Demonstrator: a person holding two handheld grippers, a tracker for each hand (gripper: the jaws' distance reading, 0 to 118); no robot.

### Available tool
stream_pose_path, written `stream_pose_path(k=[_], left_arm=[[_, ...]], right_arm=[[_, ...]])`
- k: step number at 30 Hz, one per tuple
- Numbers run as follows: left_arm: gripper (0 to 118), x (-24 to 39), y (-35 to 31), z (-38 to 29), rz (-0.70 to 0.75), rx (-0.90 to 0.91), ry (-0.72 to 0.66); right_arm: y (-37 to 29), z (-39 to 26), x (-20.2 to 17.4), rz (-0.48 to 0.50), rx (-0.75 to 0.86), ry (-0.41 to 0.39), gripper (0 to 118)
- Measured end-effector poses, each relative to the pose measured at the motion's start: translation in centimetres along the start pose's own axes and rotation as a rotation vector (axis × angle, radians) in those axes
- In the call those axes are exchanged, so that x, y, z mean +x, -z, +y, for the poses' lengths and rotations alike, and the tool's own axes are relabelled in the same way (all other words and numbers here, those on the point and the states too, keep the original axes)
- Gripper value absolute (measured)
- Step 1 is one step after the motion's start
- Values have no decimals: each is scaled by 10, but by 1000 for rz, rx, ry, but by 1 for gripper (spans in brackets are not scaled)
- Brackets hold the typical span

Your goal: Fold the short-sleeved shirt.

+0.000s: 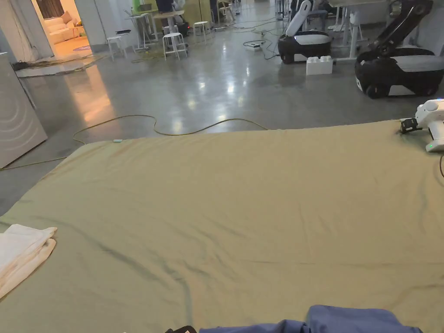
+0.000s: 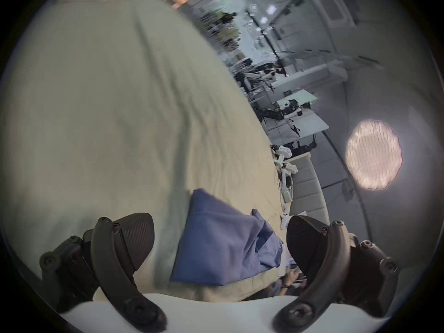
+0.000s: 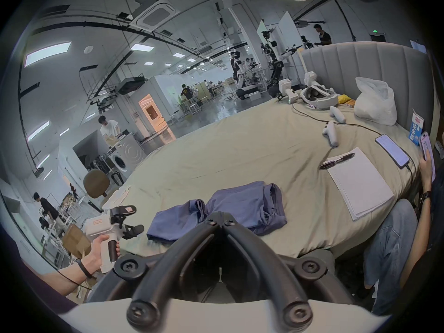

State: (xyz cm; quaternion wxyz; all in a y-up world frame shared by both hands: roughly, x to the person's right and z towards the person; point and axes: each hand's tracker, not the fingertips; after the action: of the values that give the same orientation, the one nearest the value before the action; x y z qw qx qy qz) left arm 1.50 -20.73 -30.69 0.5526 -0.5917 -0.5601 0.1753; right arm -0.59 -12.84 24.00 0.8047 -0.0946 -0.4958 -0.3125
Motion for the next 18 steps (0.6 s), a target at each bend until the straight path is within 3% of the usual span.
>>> stream_pose_path(k=[3, 5, 6, 7, 8, 9, 12, 18], left_arm=[[111, -20, 26, -6, -57, -40, -92], [97, -28, 22, -4, -168, 16, -151], [80, -29, 25, 0, -188, 4, -196], [64, -21, 35, -1, -78, -4, -172], [32, -15, 42, -6, -16, -27, -101], [13, -10, 45, -12, 33, -32, -38], [13, -30, 31, -5, -79, -28, -168], [13, 3, -27, 3, -62, 56, -18]], right_arm=[[-2, -1, -4, -13, -10, -15, 0], [-5, 0, -6, -21, -15, -17, 0], [-6, 0, -6, -25, -16, -19, 0], [-7, 0, -7, -28, -15, -20, 0], [-7, -1, -5, -30, -14, -19, 0], [-6, -2, -4, -29, -18, -15, 0], [-4, -2, -7, -37, -24, -12, 0], [-2, 1, -17, -14, -29, -39, 0]])
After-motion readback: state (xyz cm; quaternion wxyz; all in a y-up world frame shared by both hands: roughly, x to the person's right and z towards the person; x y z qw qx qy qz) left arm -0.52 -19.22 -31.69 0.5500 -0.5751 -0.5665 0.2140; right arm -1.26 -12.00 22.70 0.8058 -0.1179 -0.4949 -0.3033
